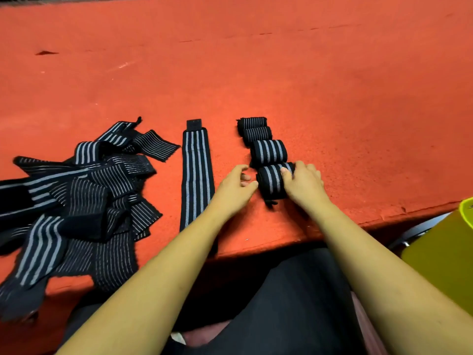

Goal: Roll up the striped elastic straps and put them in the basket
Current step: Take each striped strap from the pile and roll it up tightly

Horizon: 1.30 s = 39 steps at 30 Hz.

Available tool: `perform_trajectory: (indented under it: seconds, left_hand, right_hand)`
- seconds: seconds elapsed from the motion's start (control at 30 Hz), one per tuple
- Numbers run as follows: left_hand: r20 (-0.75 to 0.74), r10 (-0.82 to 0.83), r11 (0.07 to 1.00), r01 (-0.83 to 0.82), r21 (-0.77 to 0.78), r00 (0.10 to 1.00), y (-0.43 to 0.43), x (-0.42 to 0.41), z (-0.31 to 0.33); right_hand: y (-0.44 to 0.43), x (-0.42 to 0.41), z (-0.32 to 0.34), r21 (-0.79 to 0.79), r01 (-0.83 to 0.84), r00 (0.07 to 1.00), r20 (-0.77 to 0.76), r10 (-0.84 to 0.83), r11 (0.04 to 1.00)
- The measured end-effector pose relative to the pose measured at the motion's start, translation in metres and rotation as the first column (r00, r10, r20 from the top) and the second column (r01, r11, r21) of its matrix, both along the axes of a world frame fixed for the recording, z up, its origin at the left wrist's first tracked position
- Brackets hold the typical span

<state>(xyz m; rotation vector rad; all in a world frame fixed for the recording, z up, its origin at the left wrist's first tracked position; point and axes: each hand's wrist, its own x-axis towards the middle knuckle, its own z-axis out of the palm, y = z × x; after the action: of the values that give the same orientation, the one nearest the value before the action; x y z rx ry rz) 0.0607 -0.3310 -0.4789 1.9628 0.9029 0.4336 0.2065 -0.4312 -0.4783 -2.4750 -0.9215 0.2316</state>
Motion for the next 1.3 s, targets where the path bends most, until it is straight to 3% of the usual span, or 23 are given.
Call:
perform_trajectory:
  seconds: [0.13,0.27,0.37,0.5,0.6,0.67,0.83,0.9,1.0,1.13,1.23,1.3]
  left_hand:
    - [-0.012,0.025,0.980,-0.022,0.198,1.000,0.027,-0.073,0.023]
    - [-0.013,0.152,0.924,-0.138,0.357,0.988,0.046,-0.147,0.035]
    - [-0.040,0.255,0.837,-0.200,0.509,0.966,0.058,-0.199,0.031]
    - [-0.073,0.455,0.676,-0.290,0.678,0.888,0.075,-0.253,0.009]
    - [-0.190,0.426,0.756,-0.232,0.612,0.885,0.077,-0.273,-0.020]
    - [-0.260,0.378,0.820,-0.190,0.540,0.889,0.077,-0.278,-0.041]
    - [-0.269,0.353,0.815,-0.153,0.559,0.896,0.076,-0.279,-0.056]
    - [-0.266,0.329,0.818,-0.132,0.560,0.906,0.076,-0.279,-0.056]
    - [-0.249,0.321,0.825,-0.140,0.548,0.914,0.076,-0.280,-0.056]
    - [-0.196,0.345,0.827,-0.198,0.526,0.918,0.074,-0.278,-0.053]
    - [-0.180,0.364,0.817,-0.220,0.534,0.914,0.075,-0.279,-0.053]
    - [-0.177,0.377,0.808,-0.229,0.542,0.909,0.074,-0.278,-0.052]
  right_hand:
    - [0.008,-0.026,0.036,0.243,-0.049,0.988,0.152,0.011,0.969]
    - [0.041,-0.084,0.049,0.314,-0.260,0.964,0.135,0.228,0.913]
    - [0.069,-0.134,0.043,0.209,-0.422,0.901,-0.010,0.433,0.882]
    - [0.104,-0.194,0.027,0.057,-0.582,0.801,-0.132,0.584,0.811]
    - [0.127,-0.226,0.008,-0.005,-0.619,0.773,-0.183,0.608,0.785]
    - [0.137,-0.238,-0.007,-0.037,-0.577,0.811,-0.141,0.567,0.816]
    - [0.134,-0.247,-0.030,-0.020,-0.477,0.878,0.039,0.477,0.879]
    - [0.132,-0.246,-0.033,0.039,-0.477,0.879,0.016,0.477,0.878]
    - [0.132,-0.239,-0.031,0.147,-0.445,0.864,-0.188,0.467,0.883]
    - [0.124,-0.233,-0.013,0.363,-0.304,0.639,-0.608,0.471,0.881]
    - [0.118,-0.225,0.013,0.507,-0.152,0.486,-0.709,0.511,0.848]
    - [0.114,-0.212,0.038,0.577,-0.041,0.459,-0.714,0.528,0.816]
